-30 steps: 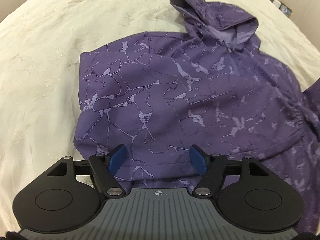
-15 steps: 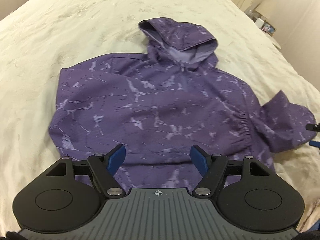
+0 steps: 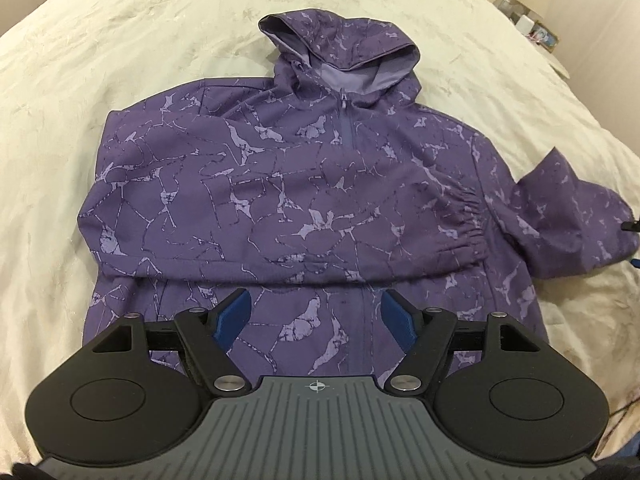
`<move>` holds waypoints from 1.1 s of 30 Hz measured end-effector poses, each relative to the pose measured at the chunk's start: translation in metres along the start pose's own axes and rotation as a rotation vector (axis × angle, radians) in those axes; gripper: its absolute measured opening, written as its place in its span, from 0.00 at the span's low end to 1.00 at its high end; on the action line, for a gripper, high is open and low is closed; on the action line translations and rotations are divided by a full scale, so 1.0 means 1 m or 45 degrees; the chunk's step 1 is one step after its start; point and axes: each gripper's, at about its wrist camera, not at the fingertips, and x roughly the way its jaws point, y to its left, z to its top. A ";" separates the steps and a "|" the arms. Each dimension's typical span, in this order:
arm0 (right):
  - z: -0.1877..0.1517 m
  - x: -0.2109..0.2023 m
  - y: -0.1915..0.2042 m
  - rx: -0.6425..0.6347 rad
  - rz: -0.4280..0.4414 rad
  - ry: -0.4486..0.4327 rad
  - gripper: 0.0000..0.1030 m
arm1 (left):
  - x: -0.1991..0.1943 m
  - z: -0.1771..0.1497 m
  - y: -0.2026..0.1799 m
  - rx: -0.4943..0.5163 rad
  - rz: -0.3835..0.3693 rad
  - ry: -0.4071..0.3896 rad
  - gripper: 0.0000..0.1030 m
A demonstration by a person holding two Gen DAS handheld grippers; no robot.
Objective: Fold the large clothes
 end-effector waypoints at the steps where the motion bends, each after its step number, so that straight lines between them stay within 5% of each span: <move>1: 0.002 0.003 -0.004 0.030 0.008 -0.001 0.86 | 0.000 0.000 -0.001 0.003 0.005 0.002 0.68; 7: 0.011 0.013 -0.017 0.154 0.070 -0.022 0.86 | 0.003 0.000 -0.003 0.020 0.019 0.027 0.68; 12: 0.012 0.013 -0.011 0.100 0.038 -0.021 0.37 | 0.007 0.001 -0.004 0.041 0.011 0.043 0.68; 15: 0.012 0.003 0.000 0.048 0.039 -0.050 0.25 | 0.007 0.001 -0.001 0.038 0.005 0.039 0.68; 24: 0.013 -0.067 0.065 -0.099 0.199 -0.197 0.21 | 0.006 0.002 0.019 0.006 -0.044 0.028 0.68; 33: -0.027 -0.131 0.187 -0.359 0.456 -0.222 0.21 | -0.003 0.000 0.054 -0.011 -0.082 0.007 0.68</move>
